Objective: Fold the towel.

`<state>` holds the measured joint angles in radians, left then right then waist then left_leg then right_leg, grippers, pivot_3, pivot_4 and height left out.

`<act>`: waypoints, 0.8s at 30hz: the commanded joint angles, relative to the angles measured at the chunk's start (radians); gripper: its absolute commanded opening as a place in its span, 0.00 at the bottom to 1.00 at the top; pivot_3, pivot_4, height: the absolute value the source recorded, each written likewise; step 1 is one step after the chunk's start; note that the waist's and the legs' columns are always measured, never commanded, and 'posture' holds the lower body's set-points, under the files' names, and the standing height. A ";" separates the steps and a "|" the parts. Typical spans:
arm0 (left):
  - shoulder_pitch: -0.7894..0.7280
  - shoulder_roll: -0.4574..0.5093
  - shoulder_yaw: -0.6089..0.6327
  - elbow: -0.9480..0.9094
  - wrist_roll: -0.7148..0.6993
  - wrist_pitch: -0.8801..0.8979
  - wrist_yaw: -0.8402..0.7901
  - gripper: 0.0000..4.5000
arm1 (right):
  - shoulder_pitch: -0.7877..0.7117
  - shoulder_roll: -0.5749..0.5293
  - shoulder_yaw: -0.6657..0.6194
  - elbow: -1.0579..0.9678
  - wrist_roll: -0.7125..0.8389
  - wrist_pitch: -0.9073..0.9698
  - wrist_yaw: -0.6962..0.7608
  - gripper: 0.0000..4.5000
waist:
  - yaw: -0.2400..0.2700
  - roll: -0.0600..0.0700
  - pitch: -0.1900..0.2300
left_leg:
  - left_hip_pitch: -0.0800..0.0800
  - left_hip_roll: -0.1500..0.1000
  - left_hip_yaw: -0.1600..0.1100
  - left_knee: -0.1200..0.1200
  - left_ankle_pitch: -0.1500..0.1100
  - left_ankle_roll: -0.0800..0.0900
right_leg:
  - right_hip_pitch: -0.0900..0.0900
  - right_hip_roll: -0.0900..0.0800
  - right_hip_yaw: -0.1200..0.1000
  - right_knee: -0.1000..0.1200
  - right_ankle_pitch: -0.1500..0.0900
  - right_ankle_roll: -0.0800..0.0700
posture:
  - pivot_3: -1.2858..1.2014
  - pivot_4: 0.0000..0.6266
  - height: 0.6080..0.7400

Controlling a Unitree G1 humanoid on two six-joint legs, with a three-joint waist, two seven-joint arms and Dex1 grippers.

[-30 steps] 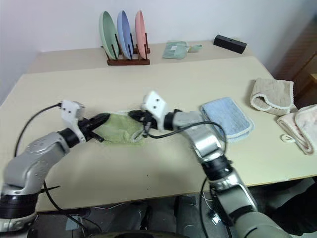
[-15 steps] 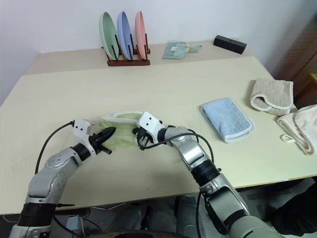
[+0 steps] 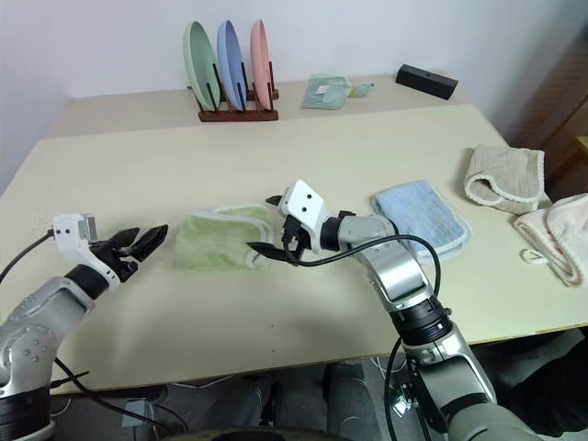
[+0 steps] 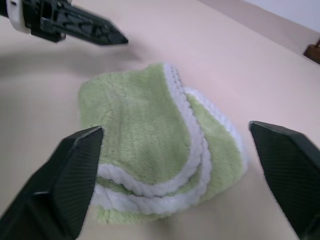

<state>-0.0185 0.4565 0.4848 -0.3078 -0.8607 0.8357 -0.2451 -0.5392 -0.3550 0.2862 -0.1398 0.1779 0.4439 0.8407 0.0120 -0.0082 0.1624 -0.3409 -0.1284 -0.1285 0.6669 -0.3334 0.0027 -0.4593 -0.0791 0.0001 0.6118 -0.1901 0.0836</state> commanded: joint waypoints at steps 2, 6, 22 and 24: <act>-0.052 -0.058 0.018 0.006 -0.181 0.126 0.067 0.98 | -0.004 -0.007 0.009 -0.049 -0.004 -0.035 0.007 1.00 | 0.001 -0.002 0.000 | 0.000 0.000 0.000 0.001 0.000 0.000 | 0.001 0.000 0.000 0.000 0.000 0.000 | 0.52 0.24 1.00; -0.070 -0.076 -0.066 0.006 -0.203 0.198 0.078 0.98 | -0.005 0.004 0.021 -0.056 -0.015 -0.050 -0.004 1.00 | -0.001 -0.002 0.000 | 0.000 0.000 0.000 0.000 0.000 0.000 | 0.000 0.000 0.000 0.000 0.000 0.000 | 0.52 0.24 1.00; -0.067 -0.182 -0.089 -0.044 -0.145 0.037 0.124 0.01 | 0.009 -0.002 0.018 -0.087 -0.035 -0.056 -0.036 1.00 | 0.001 -0.002 0.000 | 0.000 0.000 0.000 0.000 0.000 0.000 | 0.000 0.000 0.000 0.000 0.000 0.000 | 0.52 0.24 1.00; -0.093 -0.201 -0.012 -0.017 -0.148 -0.029 0.186 0.01 | 0.005 -0.001 0.017 -0.082 -0.037 -0.061 -0.036 1.00 | 0.001 -0.002 0.000 | 0.000 0.000 0.000 0.000 0.000 0.000 | 0.000 0.000 0.000 0.000 0.000 0.000 | 0.52 0.24 1.00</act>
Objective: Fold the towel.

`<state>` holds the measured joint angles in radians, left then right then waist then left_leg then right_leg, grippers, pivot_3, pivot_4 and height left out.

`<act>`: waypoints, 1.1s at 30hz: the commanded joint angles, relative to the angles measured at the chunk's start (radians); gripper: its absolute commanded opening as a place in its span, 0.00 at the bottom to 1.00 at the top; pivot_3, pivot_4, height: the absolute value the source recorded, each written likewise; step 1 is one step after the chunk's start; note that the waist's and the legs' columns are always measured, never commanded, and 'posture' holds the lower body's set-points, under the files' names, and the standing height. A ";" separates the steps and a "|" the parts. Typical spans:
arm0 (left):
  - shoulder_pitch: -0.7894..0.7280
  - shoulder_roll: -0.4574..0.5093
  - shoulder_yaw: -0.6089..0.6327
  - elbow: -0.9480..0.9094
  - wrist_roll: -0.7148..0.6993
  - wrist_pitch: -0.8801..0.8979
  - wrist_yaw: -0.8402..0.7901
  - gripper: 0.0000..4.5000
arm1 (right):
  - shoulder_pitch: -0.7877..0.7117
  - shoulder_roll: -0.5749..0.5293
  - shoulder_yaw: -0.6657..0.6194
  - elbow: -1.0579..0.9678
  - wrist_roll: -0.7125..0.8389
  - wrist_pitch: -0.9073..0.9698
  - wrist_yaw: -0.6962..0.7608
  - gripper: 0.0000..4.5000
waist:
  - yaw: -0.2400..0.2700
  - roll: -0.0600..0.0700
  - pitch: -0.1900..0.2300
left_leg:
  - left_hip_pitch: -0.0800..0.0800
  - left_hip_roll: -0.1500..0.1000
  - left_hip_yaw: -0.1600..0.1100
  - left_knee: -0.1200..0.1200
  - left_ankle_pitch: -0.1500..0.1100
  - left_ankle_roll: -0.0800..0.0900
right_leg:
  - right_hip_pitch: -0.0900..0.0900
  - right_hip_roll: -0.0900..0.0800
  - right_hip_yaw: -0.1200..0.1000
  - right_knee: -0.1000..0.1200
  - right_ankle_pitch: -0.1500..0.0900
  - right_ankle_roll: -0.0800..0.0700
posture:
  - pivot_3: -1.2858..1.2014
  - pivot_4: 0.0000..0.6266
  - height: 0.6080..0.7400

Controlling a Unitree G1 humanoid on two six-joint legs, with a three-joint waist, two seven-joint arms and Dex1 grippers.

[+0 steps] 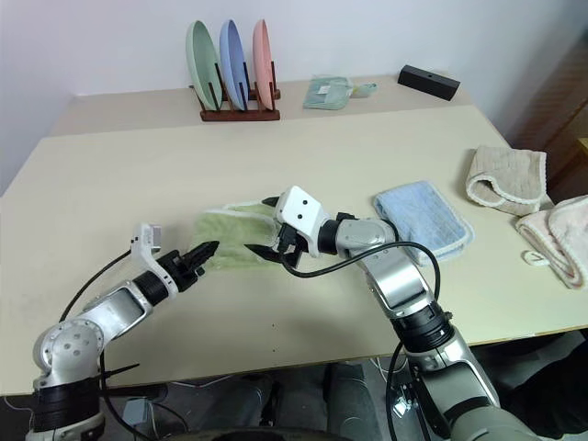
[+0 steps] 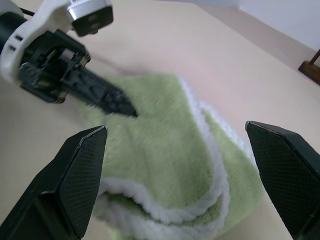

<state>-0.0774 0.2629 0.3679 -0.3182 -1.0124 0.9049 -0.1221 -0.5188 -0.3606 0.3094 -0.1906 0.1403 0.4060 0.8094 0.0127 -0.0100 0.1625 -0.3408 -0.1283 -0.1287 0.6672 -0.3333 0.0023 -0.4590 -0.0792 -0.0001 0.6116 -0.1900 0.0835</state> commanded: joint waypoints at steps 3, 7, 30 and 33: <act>-0.071 0.018 0.243 0.043 0.065 -0.235 0.169 0.01 | -0.019 0.002 -0.009 -0.027 0.000 -0.029 -0.004 1.00 | -0.002 0.000 0.000 | 0.000 0.000 0.000 0.000 0.000 -0.001 | -0.001 0.000 0.000 0.000 0.000 0.000 | 0.52 0.24 1.00; -0.096 0.024 0.416 0.117 0.099 -0.384 0.312 0.01 | -0.017 0.000 -0.008 -0.025 0.000 -0.036 -0.001 1.00 | -0.002 0.000 0.000 | 0.000 0.000 0.000 0.000 0.000 -0.001 | -0.001 0.001 0.000 0.000 0.000 0.000 | 0.52 0.24 1.00; 0.244 0.023 0.649 -0.010 -0.060 -0.536 0.385 0.79 | -0.006 -0.016 0.013 0.039 -0.013 -0.116 0.043 1.00 | 0.000 -0.006 -0.001 | 0.000 0.001 -0.001 0.000 -0.001 -0.001 | 0.001 0.001 -0.001 -0.001 0.000 0.000 | 0.52 0.24 1.00; 0.271 0.128 0.604 -0.035 0.020 -0.524 0.341 0.79 | -0.009 -0.015 0.010 0.062 -0.016 -0.127 0.045 1.00 | 0.005 -0.007 -0.001 | 0.001 0.001 -0.001 0.000 -0.001 -0.001 | 0.002 0.001 -0.001 -0.001 0.000 0.000 | 0.52 0.24 1.00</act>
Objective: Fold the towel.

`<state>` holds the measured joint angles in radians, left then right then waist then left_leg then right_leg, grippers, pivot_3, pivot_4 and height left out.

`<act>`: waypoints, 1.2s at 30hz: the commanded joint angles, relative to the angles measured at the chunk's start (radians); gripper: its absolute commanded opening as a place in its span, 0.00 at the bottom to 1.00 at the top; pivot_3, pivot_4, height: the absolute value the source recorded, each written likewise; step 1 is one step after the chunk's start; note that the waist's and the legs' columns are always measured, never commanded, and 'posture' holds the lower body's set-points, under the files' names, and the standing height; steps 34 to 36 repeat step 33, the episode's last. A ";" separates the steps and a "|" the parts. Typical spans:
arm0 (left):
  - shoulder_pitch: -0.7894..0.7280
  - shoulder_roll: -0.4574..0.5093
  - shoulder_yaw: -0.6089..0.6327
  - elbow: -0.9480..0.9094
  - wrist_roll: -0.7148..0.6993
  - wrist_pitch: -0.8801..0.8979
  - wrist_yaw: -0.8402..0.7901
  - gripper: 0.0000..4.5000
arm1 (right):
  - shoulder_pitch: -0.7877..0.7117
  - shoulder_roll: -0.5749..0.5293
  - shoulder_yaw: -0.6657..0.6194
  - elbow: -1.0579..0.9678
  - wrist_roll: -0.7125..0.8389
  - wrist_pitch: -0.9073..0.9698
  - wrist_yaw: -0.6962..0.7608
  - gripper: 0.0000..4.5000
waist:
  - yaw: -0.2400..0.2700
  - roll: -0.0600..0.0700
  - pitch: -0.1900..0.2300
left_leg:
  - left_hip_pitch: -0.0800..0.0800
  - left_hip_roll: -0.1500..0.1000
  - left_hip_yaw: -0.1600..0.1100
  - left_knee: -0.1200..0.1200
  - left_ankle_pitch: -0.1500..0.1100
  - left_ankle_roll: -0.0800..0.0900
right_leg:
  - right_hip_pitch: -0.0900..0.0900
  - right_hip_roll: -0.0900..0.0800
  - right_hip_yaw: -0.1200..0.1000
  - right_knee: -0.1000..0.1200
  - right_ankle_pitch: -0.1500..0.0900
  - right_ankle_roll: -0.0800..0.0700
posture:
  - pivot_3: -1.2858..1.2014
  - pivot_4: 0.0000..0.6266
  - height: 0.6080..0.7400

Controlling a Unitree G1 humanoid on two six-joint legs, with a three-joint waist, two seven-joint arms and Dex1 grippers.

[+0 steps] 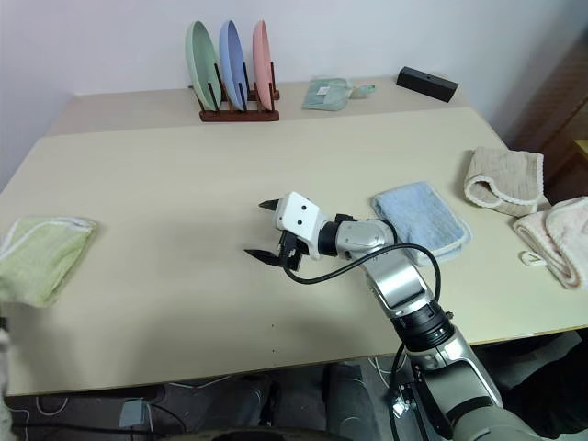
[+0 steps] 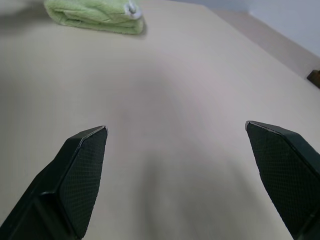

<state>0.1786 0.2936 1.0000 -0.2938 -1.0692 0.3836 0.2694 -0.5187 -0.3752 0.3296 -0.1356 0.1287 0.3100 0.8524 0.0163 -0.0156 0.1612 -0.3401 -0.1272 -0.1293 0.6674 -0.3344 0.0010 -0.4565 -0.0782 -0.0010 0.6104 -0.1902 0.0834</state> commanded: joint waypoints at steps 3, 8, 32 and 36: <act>0.036 0.229 -0.175 -0.110 0.204 0.045 -0.138 0.79 | -0.014 0.002 -0.024 0.032 -0.006 -0.035 -0.010 1.00 | 0.003 -0.002 0.000 | 0.000 0.000 -0.001 0.000 0.000 0.000 | 0.001 0.000 -0.001 0.000 0.000 0.000 | 0.52 0.24 1.00; -0.012 0.373 -0.536 -0.240 0.317 0.115 -0.354 0.79 | 0.001 -0.019 -0.137 0.029 0.074 0.016 -0.023 1.00 | -0.004 0.000 0.000 | 0.001 -0.001 -0.001 0.000 -0.001 0.001 | 0.001 0.000 -0.001 0.000 0.000 0.000 | 0.52 0.24 1.00; -0.172 0.272 -0.901 -0.094 0.694 -0.007 -0.669 0.79 | 0.150 -0.169 -0.312 -0.009 0.177 0.100 -0.019 1.00 | -0.004 0.004 0.003 | -0.001 0.002 0.003 -0.002 -0.001 0.001 | -0.003 0.000 0.001 -0.002 0.000 -0.001 | 0.52 0.24 1.00; -0.164 0.262 -0.896 -0.101 0.696 -0.007 -0.667 0.79 | 0.140 -0.164 -0.311 0.006 0.180 0.099 -0.018 1.00 | -0.004 0.004 0.003 | -0.001 0.002 0.003 -0.002 -0.001 0.001 | -0.003 0.000 0.001 -0.002 0.000 -0.001 | 0.52 0.24 1.00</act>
